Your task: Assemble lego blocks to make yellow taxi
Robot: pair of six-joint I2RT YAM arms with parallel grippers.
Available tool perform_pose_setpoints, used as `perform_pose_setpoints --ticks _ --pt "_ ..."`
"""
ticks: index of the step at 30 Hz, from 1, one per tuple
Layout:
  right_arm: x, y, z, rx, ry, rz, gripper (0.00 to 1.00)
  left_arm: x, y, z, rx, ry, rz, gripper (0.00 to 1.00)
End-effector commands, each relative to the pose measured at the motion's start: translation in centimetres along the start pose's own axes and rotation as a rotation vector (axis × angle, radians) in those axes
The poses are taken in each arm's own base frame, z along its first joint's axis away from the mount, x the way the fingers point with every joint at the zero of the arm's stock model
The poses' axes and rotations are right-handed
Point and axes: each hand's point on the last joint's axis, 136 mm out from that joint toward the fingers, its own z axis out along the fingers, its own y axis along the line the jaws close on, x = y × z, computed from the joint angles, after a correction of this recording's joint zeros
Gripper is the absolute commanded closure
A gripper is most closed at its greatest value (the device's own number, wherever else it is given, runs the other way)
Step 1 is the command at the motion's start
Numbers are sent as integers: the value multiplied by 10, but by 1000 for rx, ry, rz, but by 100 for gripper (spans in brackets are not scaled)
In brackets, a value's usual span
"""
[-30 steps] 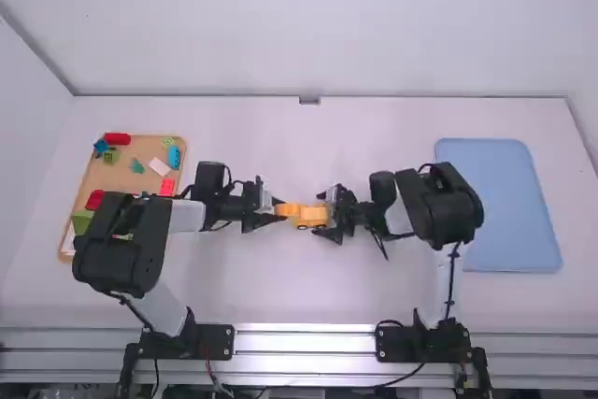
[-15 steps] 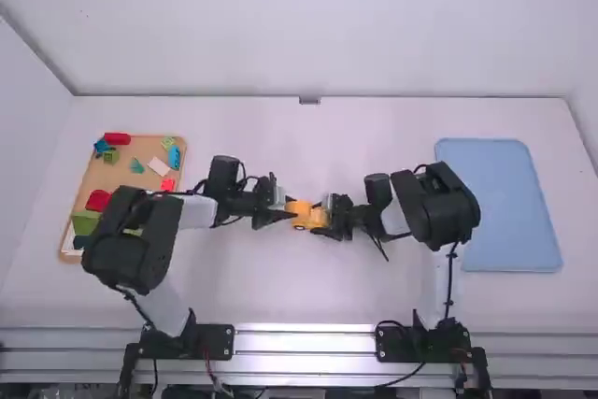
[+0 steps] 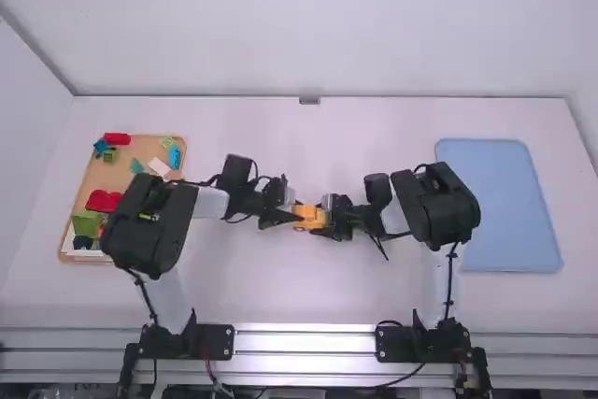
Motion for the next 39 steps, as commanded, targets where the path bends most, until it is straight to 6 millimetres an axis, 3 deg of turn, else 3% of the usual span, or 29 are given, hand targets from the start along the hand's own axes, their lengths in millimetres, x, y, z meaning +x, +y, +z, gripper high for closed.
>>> perform_pose_setpoints --ticks 1,14,24,30,39 --pt "4 1 1 -8 4 19 55 3 0 5 14 -6 23 98" --pt "1 5 1 -26 -15 -1 55 17 3 13 12 -12 -23 97" --pt "1 5 1 -27 -11 5 55 18 -8 16 56 -26 -31 97" --pt "0 9 6 -41 -8 -7 55 21 -9 23 53 15 -22 97" --pt "1 7 5 -35 -6 -6 55 43 -8 28 9 154 -84 99"
